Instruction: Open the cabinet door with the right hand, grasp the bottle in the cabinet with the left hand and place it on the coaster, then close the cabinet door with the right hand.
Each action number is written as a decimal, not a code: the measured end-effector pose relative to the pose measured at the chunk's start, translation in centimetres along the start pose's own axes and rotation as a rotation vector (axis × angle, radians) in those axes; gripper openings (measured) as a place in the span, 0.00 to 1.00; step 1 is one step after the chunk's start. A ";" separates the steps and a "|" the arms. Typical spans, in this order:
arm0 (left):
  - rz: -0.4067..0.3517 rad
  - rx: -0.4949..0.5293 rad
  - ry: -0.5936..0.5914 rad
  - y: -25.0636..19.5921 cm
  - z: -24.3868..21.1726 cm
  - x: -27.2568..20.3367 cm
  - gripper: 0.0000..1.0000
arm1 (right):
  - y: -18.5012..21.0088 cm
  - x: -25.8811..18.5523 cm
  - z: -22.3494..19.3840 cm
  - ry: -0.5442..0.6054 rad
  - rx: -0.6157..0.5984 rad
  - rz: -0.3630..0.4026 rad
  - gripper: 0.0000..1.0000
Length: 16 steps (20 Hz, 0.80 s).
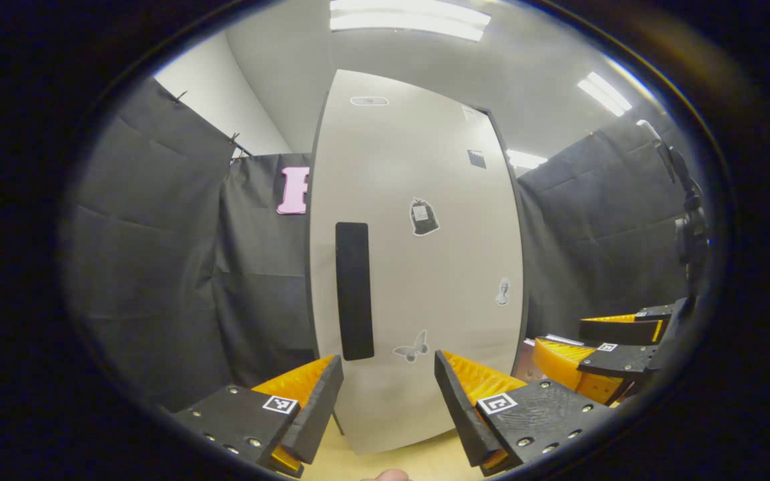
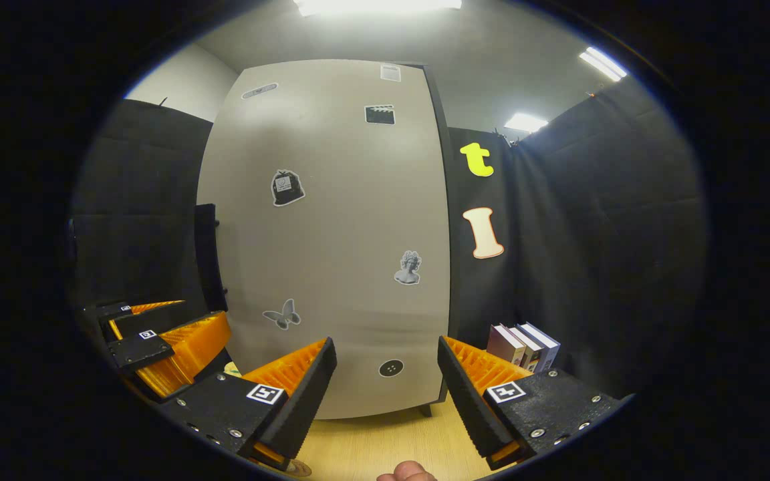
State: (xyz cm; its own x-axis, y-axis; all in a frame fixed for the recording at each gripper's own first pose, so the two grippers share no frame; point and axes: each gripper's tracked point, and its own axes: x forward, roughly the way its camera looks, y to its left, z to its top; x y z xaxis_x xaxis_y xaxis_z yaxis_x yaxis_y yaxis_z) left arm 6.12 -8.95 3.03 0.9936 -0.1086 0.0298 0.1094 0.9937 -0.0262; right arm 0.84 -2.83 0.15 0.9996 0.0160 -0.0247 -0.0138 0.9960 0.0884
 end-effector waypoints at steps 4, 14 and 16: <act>0.008 -0.031 -0.002 0.4 0.0 0.2 0.79 | 0.3 0.1 0.1 -0.008 -0.012 0.003 0.94; 0.026 -0.032 -0.003 1.0 -0.1 0.2 0.82 | 0.4 0.3 0.3 -0.015 -0.020 -0.004 0.95; 0.024 -0.036 -0.001 1.0 -0.1 0.2 0.78 | 0.5 0.3 0.3 -0.016 -0.019 -0.002 0.94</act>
State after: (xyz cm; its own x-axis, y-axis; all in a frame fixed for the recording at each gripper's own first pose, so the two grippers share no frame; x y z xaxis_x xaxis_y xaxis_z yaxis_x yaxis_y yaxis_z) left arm 6.47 -7.98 2.91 0.9960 -0.0844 0.0298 0.0861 0.9943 -0.0627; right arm 1.14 -2.38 0.50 0.9999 0.0124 -0.0089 -0.0117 0.9975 0.0692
